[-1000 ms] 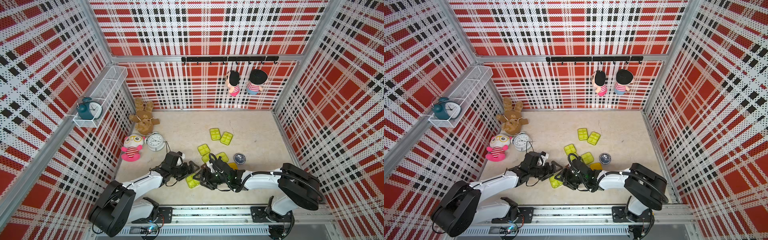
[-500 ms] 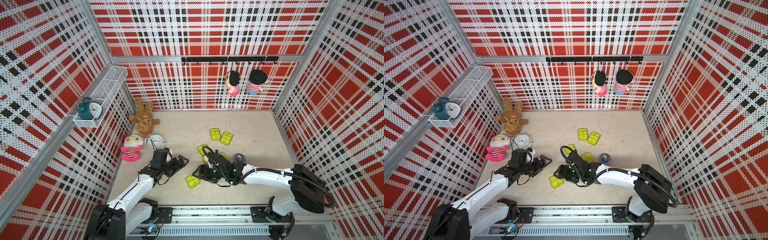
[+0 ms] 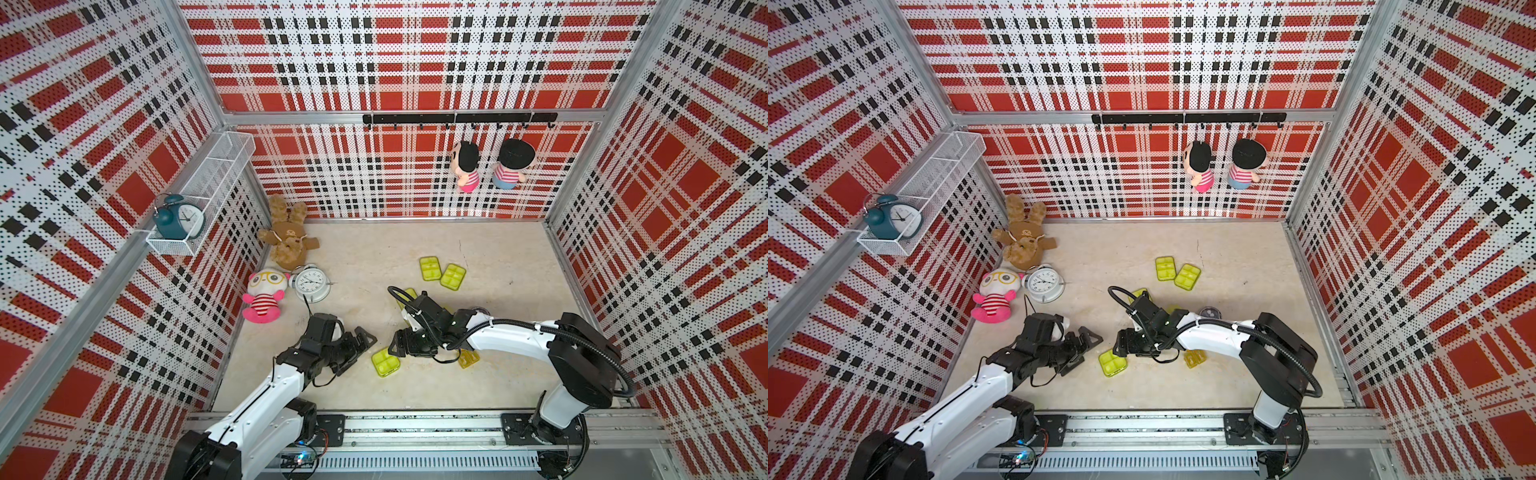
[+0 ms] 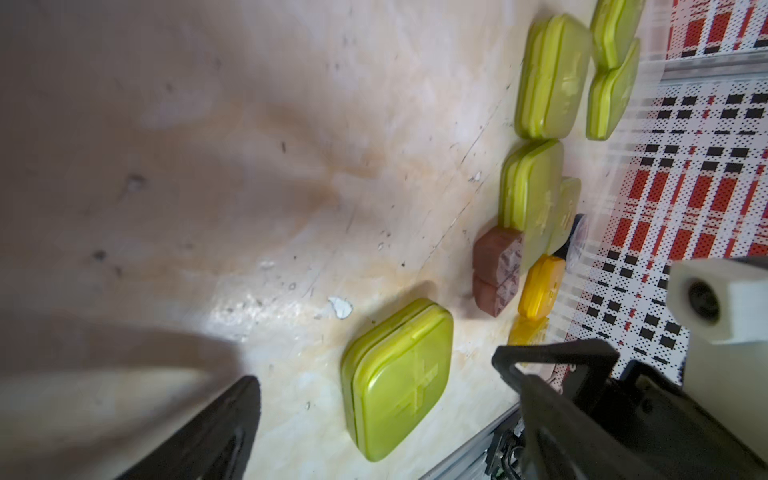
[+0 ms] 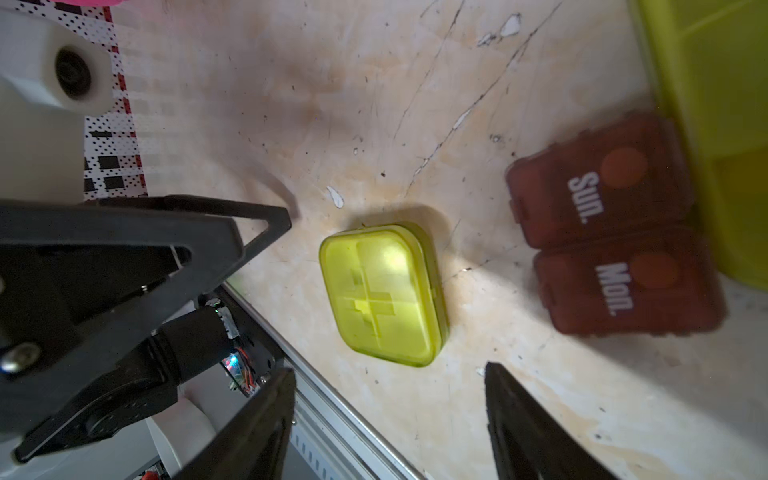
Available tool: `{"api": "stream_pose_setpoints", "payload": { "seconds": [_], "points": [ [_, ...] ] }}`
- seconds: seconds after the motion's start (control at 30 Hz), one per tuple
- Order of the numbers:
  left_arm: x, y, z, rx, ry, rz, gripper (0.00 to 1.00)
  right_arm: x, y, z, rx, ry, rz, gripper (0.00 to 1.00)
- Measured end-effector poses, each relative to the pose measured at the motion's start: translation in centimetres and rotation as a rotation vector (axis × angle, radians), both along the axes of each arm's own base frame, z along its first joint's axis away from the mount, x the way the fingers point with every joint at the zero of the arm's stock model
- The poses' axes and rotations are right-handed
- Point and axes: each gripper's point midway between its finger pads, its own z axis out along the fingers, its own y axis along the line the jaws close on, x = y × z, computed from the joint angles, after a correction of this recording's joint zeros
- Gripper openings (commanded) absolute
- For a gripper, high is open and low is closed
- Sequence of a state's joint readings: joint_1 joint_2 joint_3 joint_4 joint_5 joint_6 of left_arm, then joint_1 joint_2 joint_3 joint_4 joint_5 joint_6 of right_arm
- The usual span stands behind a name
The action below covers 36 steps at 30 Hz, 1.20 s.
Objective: Close pillboxes
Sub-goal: Pick up the pillbox at the center of the board.
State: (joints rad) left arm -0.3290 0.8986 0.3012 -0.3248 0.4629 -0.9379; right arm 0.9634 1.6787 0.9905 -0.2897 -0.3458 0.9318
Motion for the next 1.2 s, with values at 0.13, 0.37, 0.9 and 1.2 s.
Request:
{"api": "stream_pose_setpoints", "payload": {
  "seconds": [0.13, 0.37, 0.9, 1.2],
  "points": [
    [-1.1, -1.3, -0.4, -0.042, 0.01, -0.02, 0.94, 0.1, 0.5, -0.7, 0.002, 0.015, 0.027, 0.71],
    [-1.9, -1.8, -0.8, -0.12, -0.011, 0.009, 0.81, -0.2, 1.6, -2.1, 0.032, 0.052, 0.054, 0.7],
    [-2.2, -2.5, -1.6, -0.213, 0.001, 0.025, 0.58, -1.5, 2.4, -2.8, 0.295, 0.133, -0.003, 0.63],
    [-2.7, -2.6, -2.1, -0.231, 0.004, 0.021, 0.46, -1.0, 3.2, -2.4, 0.336, 0.139, -0.024, 0.55]
  ]
}}
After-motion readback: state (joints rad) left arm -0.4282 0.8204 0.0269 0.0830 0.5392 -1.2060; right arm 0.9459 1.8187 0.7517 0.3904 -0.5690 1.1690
